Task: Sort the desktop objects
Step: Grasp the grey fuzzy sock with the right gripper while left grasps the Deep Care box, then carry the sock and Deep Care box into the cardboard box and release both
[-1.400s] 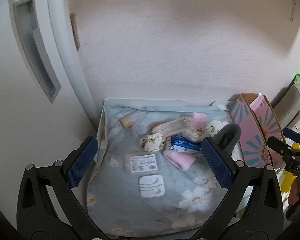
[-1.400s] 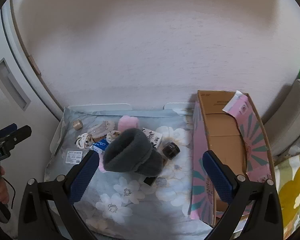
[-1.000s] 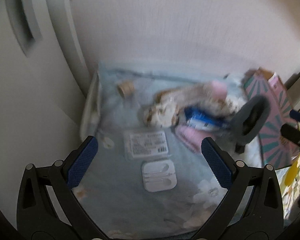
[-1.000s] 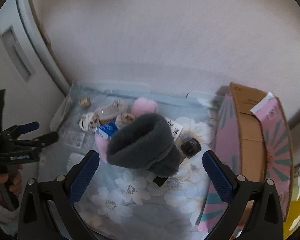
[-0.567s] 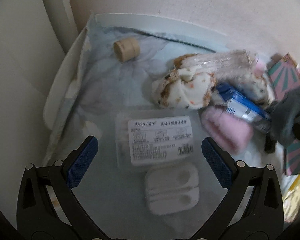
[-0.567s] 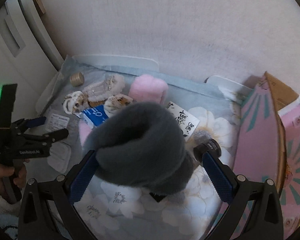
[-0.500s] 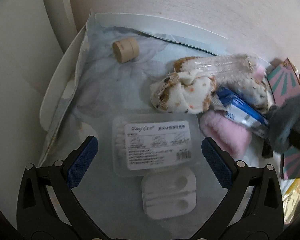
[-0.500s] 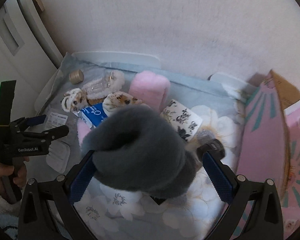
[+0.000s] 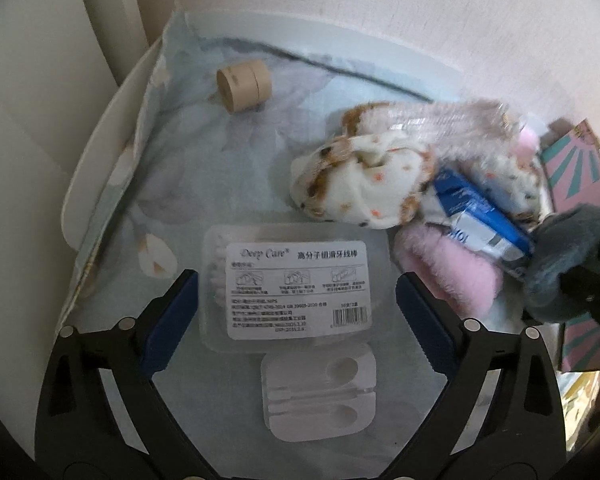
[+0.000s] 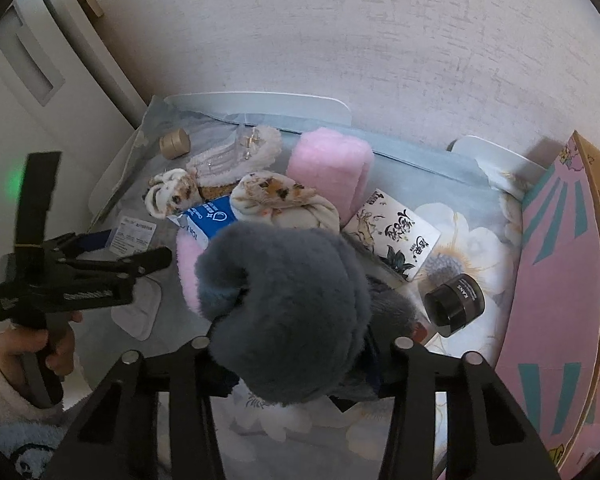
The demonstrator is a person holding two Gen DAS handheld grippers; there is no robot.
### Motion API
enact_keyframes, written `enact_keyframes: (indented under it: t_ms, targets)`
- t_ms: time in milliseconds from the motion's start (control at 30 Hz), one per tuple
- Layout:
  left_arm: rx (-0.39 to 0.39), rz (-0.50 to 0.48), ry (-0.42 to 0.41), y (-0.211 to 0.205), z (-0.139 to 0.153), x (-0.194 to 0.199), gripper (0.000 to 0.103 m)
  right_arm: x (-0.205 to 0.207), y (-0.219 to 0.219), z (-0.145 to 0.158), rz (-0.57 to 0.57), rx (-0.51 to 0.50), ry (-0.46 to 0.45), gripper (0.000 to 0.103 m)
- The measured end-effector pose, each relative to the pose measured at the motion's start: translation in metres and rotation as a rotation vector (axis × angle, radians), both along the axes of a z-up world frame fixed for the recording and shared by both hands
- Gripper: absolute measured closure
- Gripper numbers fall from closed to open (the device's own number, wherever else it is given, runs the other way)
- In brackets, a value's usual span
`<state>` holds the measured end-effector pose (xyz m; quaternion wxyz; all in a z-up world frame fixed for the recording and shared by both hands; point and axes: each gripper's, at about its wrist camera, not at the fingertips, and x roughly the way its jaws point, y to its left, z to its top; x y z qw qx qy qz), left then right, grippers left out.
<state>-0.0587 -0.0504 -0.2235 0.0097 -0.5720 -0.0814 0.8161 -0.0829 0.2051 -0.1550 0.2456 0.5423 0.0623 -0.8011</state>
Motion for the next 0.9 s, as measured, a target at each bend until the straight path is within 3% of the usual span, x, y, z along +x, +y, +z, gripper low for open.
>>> enact_keyframes:
  t_ms: [133, 167, 433, 667, 900]
  targets:
    - [-0.038, 0.004, -0.005, 0.003, -0.001, 0.001, 0.009, 0.001, 0.005, 0.005, -0.011, -0.01, 0.011, 0.067]
    - [-0.049, 0.003, 0.002, 0.002, 0.001, 0.002, 0.014, 0.002, 0.006, 0.006, -0.012, -0.014, 0.015, 0.068]
    - [-0.031, 0.002, 0.031, -0.009, 0.03, 0.014, 0.015, 0.008, 0.016, 0.039, -0.03, -0.068, 0.04, 0.07]
    - [-0.043, -0.046, 0.068, -0.009, 0.104, 0.014, 0.015, 0.012, 0.026, 0.091, -0.035, -0.124, 0.07, 0.07]
    - [-0.09, -0.164, 0.205, 0.003, 0.18, 0.012, 0.015, 0.01, 0.066, 0.142, -0.084, -0.156, 0.122, 0.07]
